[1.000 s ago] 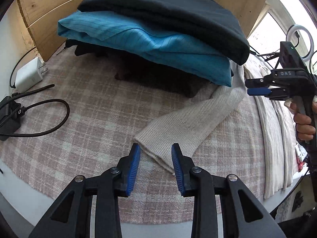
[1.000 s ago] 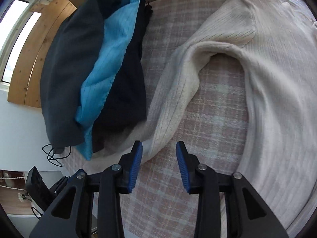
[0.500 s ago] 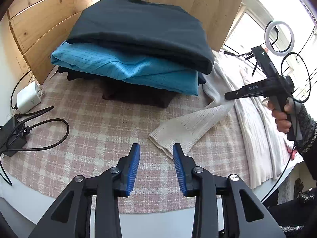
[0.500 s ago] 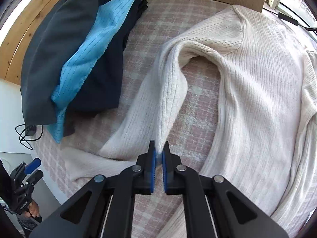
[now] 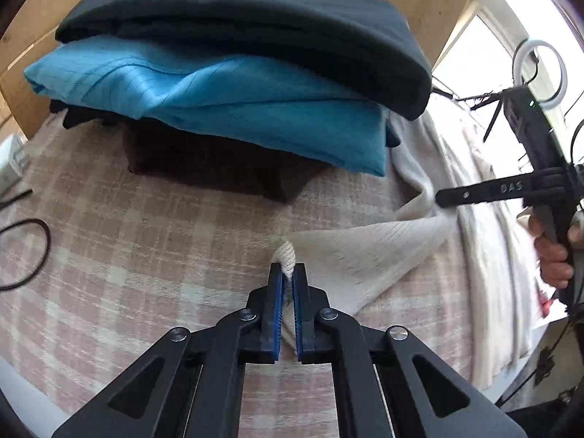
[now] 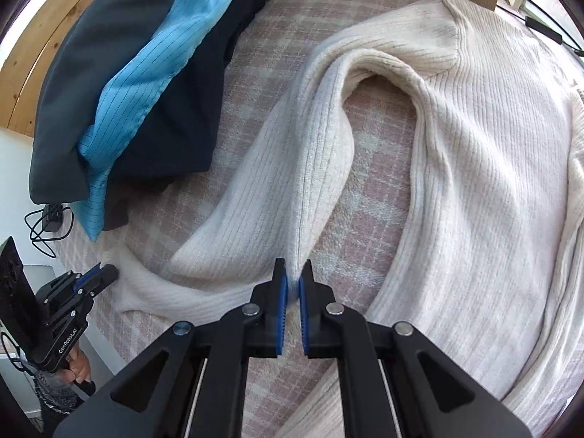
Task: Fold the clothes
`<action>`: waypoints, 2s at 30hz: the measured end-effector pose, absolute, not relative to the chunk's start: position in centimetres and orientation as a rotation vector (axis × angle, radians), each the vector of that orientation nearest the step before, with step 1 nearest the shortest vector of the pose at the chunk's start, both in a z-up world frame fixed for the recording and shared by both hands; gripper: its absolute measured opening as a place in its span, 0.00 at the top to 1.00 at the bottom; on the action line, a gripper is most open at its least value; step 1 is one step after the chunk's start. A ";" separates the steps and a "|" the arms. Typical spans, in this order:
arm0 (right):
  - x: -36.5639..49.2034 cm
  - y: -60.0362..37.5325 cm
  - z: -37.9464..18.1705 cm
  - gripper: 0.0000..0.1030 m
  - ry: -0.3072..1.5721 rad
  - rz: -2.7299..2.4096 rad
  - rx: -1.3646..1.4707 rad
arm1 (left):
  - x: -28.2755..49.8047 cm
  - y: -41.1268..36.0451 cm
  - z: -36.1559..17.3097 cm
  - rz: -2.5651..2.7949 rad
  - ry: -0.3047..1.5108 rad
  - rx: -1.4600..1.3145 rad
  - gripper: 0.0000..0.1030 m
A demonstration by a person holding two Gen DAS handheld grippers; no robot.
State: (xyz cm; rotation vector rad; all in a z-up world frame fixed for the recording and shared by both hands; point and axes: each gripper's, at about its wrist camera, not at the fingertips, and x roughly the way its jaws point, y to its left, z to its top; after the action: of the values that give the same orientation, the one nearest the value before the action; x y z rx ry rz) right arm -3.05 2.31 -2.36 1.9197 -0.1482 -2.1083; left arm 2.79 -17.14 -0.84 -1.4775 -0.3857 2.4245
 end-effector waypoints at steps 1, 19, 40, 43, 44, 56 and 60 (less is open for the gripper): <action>-3.1 3.0 -1.3 0.91 -0.175 -2.115 1.909 | 3.6 -17.1 0.0 2.425 -0.399 -1.442 0.96; -16.4 2.5 -0.5 0.59 0.017 -2.173 2.101 | 12.9 -17.1 6.8 2.422 -0.498 -1.280 0.96; -6.1 14.4 0.1 0.93 -0.475 -2.146 2.082 | 15.1 -17.8 10.0 2.394 -0.501 -1.265 0.96; -6.2 14.8 1.4 0.91 -0.363 -2.160 2.136 | 15.3 -15.6 8.2 2.336 -0.421 -1.343 0.96; -6.5 14.5 2.7 0.88 -0.324 -2.207 2.093 | 15.2 -15.2 7.5 2.322 -0.418 -1.361 0.96; -18.3 4.9 -0.8 0.55 0.152 -2.227 2.228 | 15.7 -14.9 7.7 2.313 -0.439 -1.313 0.96; -19.4 6.0 -2.4 0.56 0.159 -2.228 2.310 | 15.7 -15.0 7.6 2.315 -0.432 -1.307 0.96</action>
State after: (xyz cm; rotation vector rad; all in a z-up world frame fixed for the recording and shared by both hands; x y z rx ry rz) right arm -19.42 6.01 -2.42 2.3104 0.1593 -2.2285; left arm 15.71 -15.00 7.63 -1.3067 -0.4325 2.3152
